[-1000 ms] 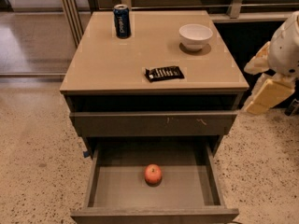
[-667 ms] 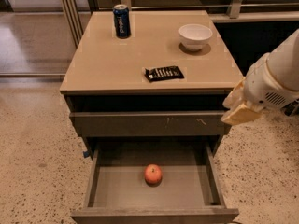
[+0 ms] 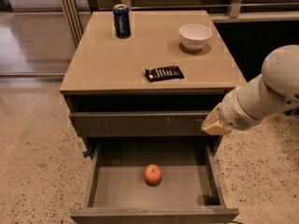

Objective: Pick apple from middle drawer and place on counter

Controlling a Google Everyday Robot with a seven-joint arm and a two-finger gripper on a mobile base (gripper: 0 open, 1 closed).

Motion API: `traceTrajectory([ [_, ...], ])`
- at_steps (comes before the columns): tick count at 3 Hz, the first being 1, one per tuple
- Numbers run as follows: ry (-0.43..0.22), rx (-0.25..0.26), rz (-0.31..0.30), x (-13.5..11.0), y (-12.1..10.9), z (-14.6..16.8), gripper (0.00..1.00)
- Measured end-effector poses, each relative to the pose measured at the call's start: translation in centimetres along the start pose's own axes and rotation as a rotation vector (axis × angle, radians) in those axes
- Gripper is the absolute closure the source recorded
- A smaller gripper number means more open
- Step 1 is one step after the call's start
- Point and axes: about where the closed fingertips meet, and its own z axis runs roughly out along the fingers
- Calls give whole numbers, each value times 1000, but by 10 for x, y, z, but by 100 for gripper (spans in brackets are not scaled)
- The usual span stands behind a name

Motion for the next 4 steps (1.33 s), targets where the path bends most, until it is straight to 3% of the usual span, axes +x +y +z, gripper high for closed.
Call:
traceTrajectory([
  [1, 0, 1, 0, 0, 0, 0, 100],
  [2, -33, 14, 2, 5, 4, 26, 100],
  [3, -143, -35, 30, 12, 26, 105, 100],
  [4, -243, -85, 89, 19, 29, 219, 100],
])
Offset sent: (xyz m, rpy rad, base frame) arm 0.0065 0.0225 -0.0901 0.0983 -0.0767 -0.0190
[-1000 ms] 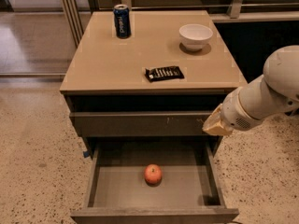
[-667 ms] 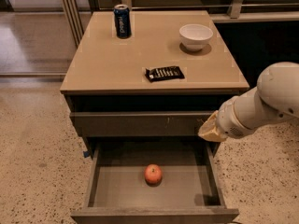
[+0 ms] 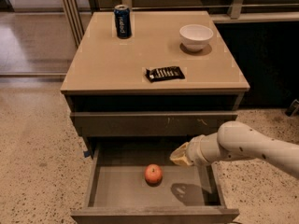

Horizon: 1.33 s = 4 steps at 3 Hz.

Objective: Pick apple from middle drawer and place on counter

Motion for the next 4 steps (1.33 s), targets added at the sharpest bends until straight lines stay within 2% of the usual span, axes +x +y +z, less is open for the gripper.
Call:
traceTrajectory([
  [1, -29, -44, 40, 27, -3, 59, 100],
  [3, -28, -41, 25, 39, -1, 73, 100],
  [4, -37, -19, 22, 56, -9, 90, 81],
])
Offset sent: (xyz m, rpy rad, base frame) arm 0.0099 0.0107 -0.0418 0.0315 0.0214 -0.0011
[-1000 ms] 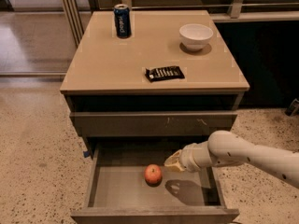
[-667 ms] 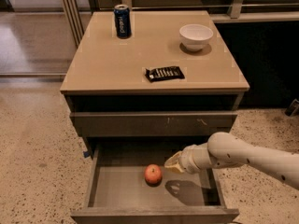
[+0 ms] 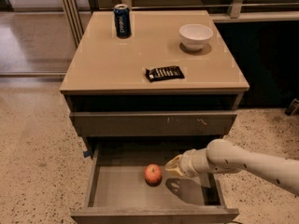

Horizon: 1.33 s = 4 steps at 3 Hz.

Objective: Pick apple from middle drawer and place on counter

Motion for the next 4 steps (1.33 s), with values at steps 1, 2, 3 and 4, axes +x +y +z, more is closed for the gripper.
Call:
traceTrajectory([
  [1, -24, 16, -4, 19, -11, 23, 50],
  [2, -35, 17, -1, 29, -15, 36, 27],
  [3, -46, 4, -2, 33, -15, 46, 6],
  [4, -62, -36, -18, 29, -9, 63, 2],
])
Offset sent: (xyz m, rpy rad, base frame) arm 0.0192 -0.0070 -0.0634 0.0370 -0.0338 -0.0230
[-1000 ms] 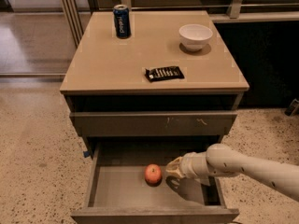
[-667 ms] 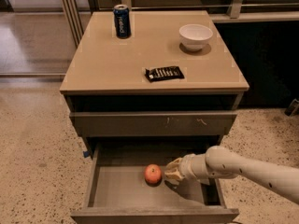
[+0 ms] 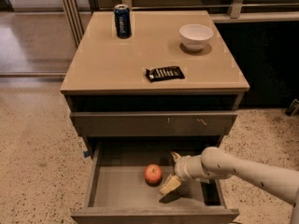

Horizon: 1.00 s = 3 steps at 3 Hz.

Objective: Pick apple from middle drawer and place on counter

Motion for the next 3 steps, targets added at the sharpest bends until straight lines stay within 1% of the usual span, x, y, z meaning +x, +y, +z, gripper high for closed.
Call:
traceTrajectory([
  [1, -22, -38, -19, -6, 4, 19, 2],
  [2, -53, -91, -56, -16, 11, 45, 3],
  [3, -88, -131, -105, -18, 14, 69, 30],
])
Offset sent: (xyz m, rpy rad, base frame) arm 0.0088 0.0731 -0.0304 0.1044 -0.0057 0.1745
